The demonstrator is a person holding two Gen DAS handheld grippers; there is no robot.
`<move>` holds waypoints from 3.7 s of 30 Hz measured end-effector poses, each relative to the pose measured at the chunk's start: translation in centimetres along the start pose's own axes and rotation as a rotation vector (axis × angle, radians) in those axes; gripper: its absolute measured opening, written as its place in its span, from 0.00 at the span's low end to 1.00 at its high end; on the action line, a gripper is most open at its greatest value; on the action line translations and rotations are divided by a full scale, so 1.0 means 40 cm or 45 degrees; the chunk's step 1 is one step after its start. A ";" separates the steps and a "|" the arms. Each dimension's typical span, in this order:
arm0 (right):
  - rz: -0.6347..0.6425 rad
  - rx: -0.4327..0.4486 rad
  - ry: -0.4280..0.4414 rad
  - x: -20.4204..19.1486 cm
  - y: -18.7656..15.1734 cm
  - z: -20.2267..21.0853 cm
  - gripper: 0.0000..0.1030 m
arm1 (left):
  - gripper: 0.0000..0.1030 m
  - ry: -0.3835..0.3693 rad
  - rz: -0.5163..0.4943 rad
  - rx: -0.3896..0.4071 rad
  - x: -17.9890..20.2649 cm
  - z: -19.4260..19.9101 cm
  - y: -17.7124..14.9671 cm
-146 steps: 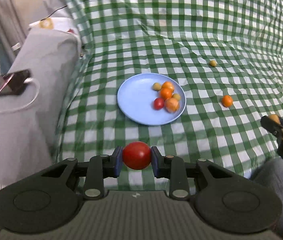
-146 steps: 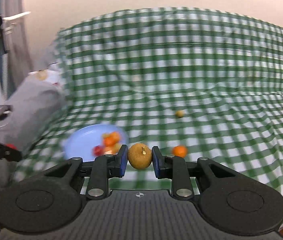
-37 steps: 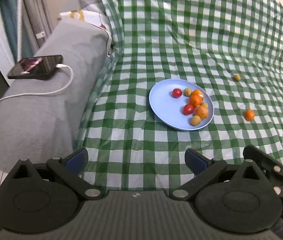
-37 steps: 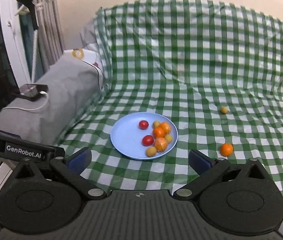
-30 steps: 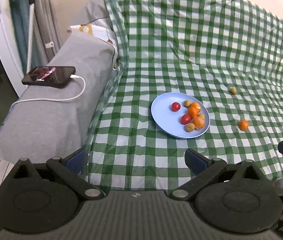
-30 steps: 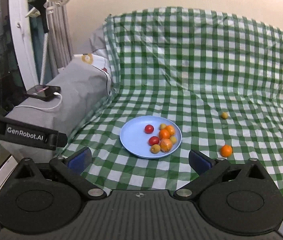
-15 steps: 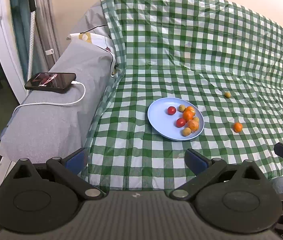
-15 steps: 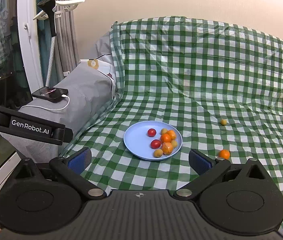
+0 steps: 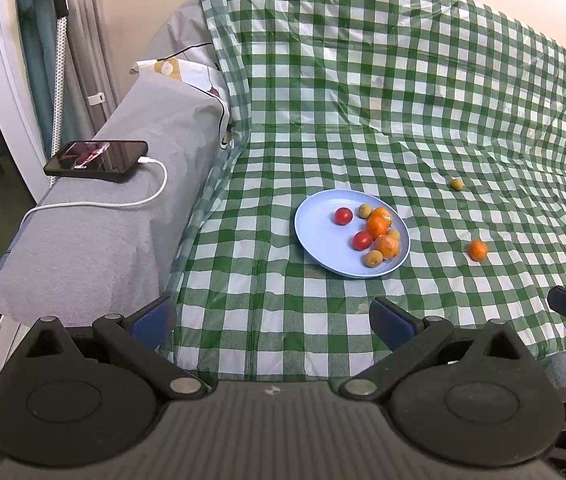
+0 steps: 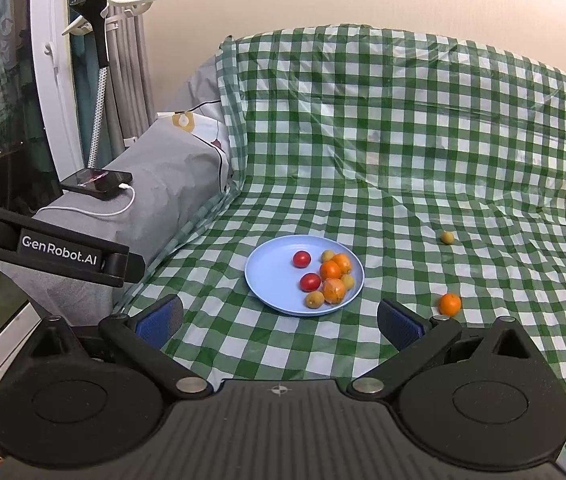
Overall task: Organize fruits
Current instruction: 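Lift both tools back away from the plate, then grasp a lemon with the left tool while the right tool grasps an orange, then carry the lemon and orange toward the blue plate with both tools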
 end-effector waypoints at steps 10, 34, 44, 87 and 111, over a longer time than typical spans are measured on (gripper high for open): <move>-0.018 -0.025 -0.004 0.018 -0.006 -0.026 0.99 | 1.00 0.002 -0.008 -0.033 0.002 -0.028 0.003; -0.361 -0.151 -0.438 0.723 -0.156 -0.541 0.95 | 1.00 0.058 -0.205 -0.207 0.263 -0.372 0.192; -0.357 -0.034 -0.626 0.849 -0.167 -0.564 0.37 | 1.00 -0.123 -0.286 -0.113 0.598 -0.576 0.359; -0.344 0.159 -0.272 0.541 -0.065 -0.177 0.37 | 0.30 -0.077 -0.339 -0.226 0.363 -0.263 0.144; 0.072 0.060 0.069 0.018 -0.069 0.082 0.38 | 0.30 -0.038 -0.061 -0.185 -0.010 0.010 -0.094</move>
Point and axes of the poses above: each gripper's, at about its wrist camera, not at the fingertips, and z roughly against the way its jaws point, x to its right, y to its top, the point moved 8 cm from there along -z, roughly the way its jaws point, and after that the axes turned 6 degrees about y, right-handed, at the moved point
